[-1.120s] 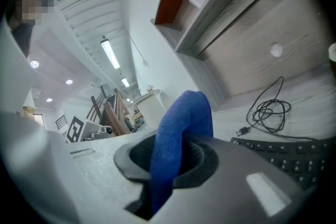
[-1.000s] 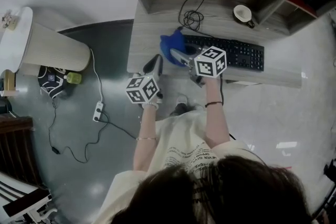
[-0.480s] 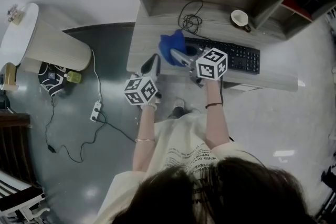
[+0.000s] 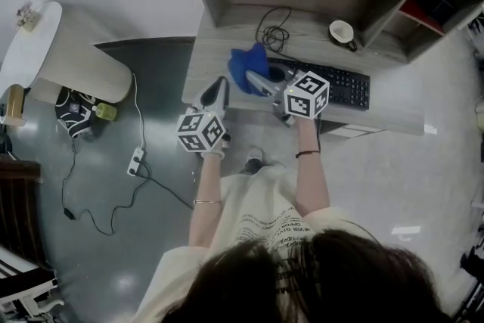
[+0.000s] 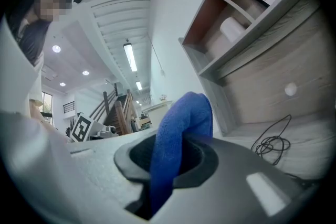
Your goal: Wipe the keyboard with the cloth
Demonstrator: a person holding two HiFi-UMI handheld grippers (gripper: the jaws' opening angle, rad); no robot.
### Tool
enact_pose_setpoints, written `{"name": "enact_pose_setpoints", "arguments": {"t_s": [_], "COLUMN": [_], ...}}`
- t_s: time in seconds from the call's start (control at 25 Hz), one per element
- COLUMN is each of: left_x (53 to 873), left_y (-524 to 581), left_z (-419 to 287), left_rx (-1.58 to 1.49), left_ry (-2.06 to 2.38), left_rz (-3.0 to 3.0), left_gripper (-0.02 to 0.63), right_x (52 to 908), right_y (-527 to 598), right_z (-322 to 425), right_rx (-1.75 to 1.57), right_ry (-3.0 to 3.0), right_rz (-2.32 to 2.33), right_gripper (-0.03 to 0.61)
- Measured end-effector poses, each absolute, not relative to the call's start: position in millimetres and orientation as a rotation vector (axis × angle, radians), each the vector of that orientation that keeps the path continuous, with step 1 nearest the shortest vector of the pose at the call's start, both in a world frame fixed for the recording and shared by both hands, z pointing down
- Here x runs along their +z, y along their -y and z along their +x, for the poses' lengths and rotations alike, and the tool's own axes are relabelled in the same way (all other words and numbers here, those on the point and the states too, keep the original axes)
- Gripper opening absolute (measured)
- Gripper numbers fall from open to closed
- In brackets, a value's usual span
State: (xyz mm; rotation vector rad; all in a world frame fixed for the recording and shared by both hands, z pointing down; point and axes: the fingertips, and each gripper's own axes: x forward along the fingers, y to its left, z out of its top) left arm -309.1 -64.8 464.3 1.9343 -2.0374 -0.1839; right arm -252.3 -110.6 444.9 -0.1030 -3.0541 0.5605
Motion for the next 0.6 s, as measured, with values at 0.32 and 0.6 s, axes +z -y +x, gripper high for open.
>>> {"name": "enact_pose_setpoints", "arguments": {"t_s": [0.32,0.6], "left_x": [457.0,451.7], "left_y": [58.3,56.8], "left_z": [-304.0,-302.0], "left_rx": [-0.165,-0.155], "left_ry": [2.050,2.070], "left_rz": [1.954,1.961], "left_gripper": [-0.003,-0.003], "right_x": [438.5,436.1], "right_y": [104.8,105.5], "right_z": [-247.3,-244.3], "right_rx": [0.534,0.522], "right_ry": [3.063,3.075], "right_rz": [-0.099,-0.091], "right_gripper": [0.052,0.052]}}
